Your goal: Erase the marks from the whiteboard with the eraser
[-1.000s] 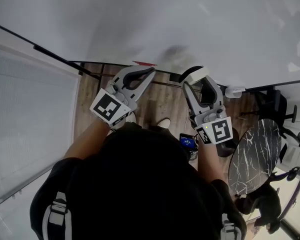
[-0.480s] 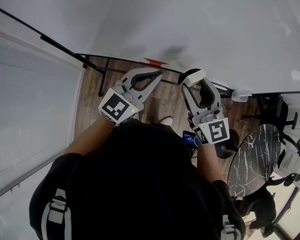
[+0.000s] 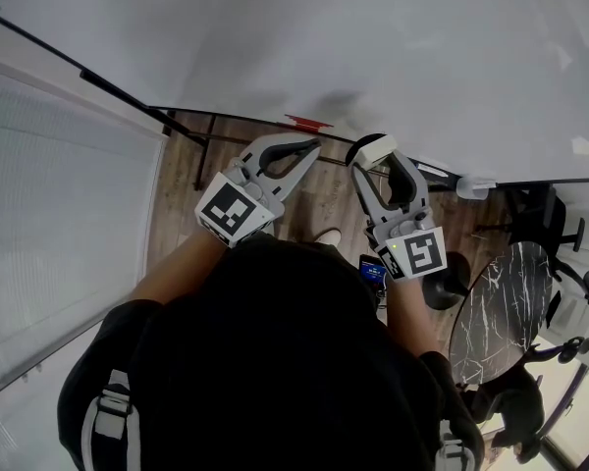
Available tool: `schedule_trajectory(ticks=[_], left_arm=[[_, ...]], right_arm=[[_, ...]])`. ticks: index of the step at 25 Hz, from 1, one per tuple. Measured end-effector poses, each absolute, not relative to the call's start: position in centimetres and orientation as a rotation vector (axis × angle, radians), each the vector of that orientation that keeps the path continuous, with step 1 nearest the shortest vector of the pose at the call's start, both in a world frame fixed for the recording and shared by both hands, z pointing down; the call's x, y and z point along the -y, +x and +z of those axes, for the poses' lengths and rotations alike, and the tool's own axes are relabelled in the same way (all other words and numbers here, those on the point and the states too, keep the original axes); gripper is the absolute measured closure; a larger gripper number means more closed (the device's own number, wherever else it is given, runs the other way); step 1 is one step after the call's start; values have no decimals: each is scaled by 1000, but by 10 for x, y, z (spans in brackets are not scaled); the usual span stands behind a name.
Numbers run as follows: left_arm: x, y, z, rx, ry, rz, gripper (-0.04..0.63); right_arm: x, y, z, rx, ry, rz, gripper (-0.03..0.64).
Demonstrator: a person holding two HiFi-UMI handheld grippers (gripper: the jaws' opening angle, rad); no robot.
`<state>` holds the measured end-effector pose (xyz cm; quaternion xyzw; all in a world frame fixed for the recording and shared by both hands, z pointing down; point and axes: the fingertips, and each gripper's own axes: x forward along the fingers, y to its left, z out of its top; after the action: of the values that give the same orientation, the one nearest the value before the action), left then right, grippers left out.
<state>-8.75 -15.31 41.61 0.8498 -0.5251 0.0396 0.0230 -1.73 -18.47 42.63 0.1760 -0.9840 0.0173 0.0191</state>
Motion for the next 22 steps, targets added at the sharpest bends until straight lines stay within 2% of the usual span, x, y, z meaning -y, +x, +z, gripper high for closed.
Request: schedule_trajectory(ticks=[22], left_arm=[[147,-101,420,1634,2606,111,589]], right_arm=[[184,-26,434,3026,563,67,394]])
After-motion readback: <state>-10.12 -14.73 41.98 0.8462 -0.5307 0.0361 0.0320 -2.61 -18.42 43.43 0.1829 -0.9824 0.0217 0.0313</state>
